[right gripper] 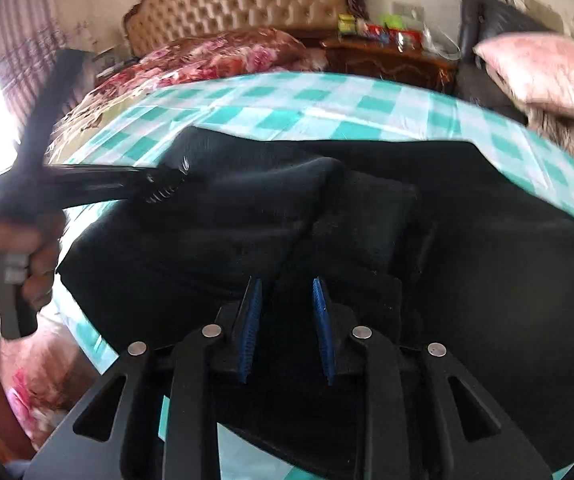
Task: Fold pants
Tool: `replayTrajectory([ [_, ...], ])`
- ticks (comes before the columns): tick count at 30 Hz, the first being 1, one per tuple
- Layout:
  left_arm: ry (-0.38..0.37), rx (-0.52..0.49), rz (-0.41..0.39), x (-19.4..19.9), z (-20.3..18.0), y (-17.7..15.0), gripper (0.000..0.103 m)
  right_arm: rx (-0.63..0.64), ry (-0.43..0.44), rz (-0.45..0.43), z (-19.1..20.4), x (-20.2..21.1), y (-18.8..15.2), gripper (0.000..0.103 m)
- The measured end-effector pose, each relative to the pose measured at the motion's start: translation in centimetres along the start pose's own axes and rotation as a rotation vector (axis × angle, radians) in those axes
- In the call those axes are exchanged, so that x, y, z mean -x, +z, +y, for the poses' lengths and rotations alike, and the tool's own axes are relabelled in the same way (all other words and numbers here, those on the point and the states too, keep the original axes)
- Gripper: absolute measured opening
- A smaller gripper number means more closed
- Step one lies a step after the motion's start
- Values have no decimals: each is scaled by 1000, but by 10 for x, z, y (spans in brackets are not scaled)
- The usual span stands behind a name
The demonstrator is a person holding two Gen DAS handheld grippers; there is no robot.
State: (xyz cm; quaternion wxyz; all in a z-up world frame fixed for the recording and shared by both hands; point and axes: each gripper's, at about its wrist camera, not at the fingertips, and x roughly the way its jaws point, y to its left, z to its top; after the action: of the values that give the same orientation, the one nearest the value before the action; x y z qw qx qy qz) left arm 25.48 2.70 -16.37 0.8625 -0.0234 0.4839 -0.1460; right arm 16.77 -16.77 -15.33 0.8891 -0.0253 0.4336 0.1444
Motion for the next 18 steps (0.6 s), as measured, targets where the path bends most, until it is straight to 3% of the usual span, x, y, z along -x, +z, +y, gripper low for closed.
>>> replayTrajectory([
  [5,-27,101,-29,3,13,-4,4,-30,40,7,-7,-1,0,27],
  [6,-40,124,-35,5,16,-5,4,-43,74,19,-10,2,1,31],
  [7,-49,149,-56,14,17,-9,7,-72,128,37,-18,8,3,47],
  [8,-47,151,-116,30,16,-14,13,-144,219,51,-33,14,8,55],
  [9,-49,107,-191,47,9,-19,28,-215,279,43,-48,20,10,74],
  [10,-49,34,-260,67,-6,-30,36,-287,306,23,-65,27,13,80],
  [13,-20,-186,-359,103,-56,-72,45,-435,299,29,-113,27,21,80],
  [16,-20,-444,-375,109,-123,-123,47,-500,318,140,-131,-2,26,80],
  [18,74,-655,-391,99,-170,-155,47,-500,312,159,-130,-11,31,80],
])
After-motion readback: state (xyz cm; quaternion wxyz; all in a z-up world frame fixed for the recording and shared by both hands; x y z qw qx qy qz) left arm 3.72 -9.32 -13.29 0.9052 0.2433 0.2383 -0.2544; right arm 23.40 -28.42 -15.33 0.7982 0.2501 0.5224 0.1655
